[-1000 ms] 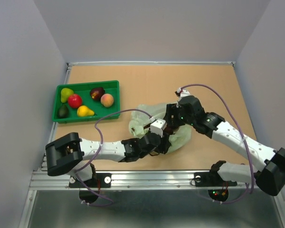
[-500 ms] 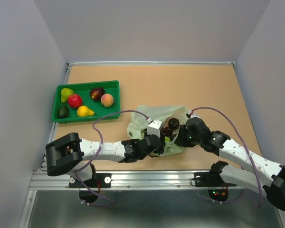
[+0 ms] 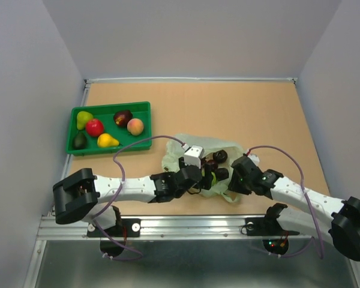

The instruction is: Untie the knot of the plastic bag and take out the fruit

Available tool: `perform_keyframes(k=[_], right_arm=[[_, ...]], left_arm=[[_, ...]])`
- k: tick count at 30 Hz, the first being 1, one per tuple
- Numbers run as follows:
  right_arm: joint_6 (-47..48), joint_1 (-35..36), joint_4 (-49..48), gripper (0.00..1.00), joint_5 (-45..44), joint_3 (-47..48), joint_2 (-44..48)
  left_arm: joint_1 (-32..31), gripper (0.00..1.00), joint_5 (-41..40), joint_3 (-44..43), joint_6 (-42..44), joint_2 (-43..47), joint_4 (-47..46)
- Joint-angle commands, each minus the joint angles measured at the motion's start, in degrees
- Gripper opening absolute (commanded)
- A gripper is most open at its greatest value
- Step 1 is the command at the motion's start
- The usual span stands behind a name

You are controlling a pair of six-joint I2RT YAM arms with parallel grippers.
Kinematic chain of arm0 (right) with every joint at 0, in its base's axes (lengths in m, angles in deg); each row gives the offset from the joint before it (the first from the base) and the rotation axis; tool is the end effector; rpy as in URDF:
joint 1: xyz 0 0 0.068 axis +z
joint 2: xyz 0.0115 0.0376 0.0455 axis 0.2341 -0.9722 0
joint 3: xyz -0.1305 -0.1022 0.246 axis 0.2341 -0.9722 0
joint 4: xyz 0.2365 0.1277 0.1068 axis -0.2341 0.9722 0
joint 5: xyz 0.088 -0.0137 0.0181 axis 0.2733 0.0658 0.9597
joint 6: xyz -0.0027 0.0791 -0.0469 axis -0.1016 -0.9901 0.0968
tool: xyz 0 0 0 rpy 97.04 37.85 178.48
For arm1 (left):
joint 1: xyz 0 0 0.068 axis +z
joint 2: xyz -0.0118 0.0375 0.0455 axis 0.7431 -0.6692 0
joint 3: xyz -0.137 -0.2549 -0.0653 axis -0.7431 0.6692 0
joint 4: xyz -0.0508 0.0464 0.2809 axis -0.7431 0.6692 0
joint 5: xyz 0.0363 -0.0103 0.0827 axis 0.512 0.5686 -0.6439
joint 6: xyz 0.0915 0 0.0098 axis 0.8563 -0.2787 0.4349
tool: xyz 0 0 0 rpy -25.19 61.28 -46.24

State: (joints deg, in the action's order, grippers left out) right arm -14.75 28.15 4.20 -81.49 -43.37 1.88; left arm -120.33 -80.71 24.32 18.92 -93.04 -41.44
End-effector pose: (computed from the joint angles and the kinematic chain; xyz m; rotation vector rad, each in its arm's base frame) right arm 0.1599 0.1200 0.1256 0.2889 2.6313 0.2928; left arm 0.1407 -0.3252 0.2029 0.3197 2.0443 -0.7934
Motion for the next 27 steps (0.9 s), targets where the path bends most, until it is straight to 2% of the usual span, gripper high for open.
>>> perform_keyframes(k=[1, 9, 12, 15, 16, 21, 22, 23, 26, 27], right_arm=[[-2.30, 0.14, -3.30, 0.40, -3.65, -1.92, -1.32], [-1.16, 0.14, -4.62, 0.40, -5.15, -1.22, -0.62], [-0.99, 0.14, -5.23, 0.40, -5.24, -1.22, -0.62], [-0.72, 0.14, -5.67, 0.40, -5.15, -1.48, -0.18], [-0.72, 0.14, -6.11, 0.40, -5.15, -1.66, -0.27], [-0.37, 0.14, -7.08, 0.40, -5.41, -1.75, -0.53], [-0.37, 0.14, -7.17, 0.40, -5.76, -1.66, -0.53], [-0.28, 0.14, -7.25, 0.40, -5.85, -1.66, -0.53], [-0.28, 0.14, -7.43, 0.40, -6.38, -1.57, -0.09], [-0.28, 0.14, -7.34, 0.40, -6.55, -1.57, 0.08]], left_arm=[[0.79, 0.83, 0.73, -3.51, 0.24, -0.36, -0.44], [1.32, 0.83, 1.70, -7.99, 0.86, -8.01, 1.06], [1.76, 0.83, 0.30, -11.51, 0.16, -11.87, 4.65], [1.67, 0.79, -0.76, -12.92, -0.37, -14.08, 6.68], [1.67, 0.71, -0.76, -13.10, -0.37, -14.51, 6.51], [1.67, 0.50, 0.99, -14.77, 1.38, -15.57, 6.33], [1.67, 0.34, 1.35, -14.94, 1.48, -15.49, 6.33], [1.67, 0.26, 1.70, -14.95, 1.56, -15.31, 6.33], [1.67, 0.06, 2.93, -14.42, 2.44, -12.94, 5.98], [1.67, 0.04, 3.45, -14.24, 2.70, -10.67, 5.98]])
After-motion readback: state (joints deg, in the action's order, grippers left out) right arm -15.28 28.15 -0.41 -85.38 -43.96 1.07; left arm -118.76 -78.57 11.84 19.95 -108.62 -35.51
